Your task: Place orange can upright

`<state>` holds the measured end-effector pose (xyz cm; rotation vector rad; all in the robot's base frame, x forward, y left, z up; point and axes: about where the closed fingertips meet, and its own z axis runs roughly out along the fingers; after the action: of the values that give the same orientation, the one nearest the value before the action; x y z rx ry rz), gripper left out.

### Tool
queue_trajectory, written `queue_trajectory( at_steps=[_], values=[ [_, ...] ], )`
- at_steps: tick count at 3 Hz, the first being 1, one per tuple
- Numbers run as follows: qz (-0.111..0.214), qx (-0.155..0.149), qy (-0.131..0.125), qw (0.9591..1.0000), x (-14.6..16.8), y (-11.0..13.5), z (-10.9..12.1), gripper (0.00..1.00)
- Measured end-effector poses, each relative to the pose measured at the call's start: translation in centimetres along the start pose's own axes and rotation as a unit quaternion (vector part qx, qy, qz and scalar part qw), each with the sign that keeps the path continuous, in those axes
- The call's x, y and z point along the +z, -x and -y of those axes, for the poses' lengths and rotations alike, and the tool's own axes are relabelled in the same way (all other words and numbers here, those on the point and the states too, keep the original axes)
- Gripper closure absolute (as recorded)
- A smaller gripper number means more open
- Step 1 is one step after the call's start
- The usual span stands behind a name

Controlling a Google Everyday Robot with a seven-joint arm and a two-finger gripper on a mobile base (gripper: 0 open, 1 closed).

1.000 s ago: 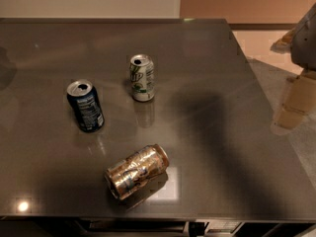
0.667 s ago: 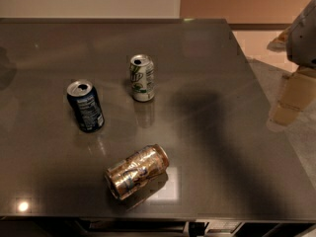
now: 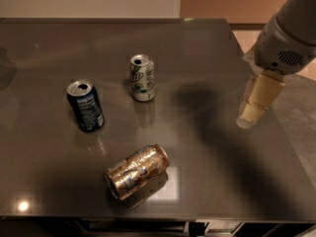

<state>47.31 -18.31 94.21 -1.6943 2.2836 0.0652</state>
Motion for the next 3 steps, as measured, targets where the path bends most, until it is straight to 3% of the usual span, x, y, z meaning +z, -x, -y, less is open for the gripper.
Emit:
queue_trajectory(
  at_steps=[2,3],
  values=[
    [0.015,-0.025,0.047,0.9985,3.9,4.5,-1.4,0.0],
    [0.008,-0.068,0.058,0.996,5.2,7.2,-3.1,0.0]
  ],
)
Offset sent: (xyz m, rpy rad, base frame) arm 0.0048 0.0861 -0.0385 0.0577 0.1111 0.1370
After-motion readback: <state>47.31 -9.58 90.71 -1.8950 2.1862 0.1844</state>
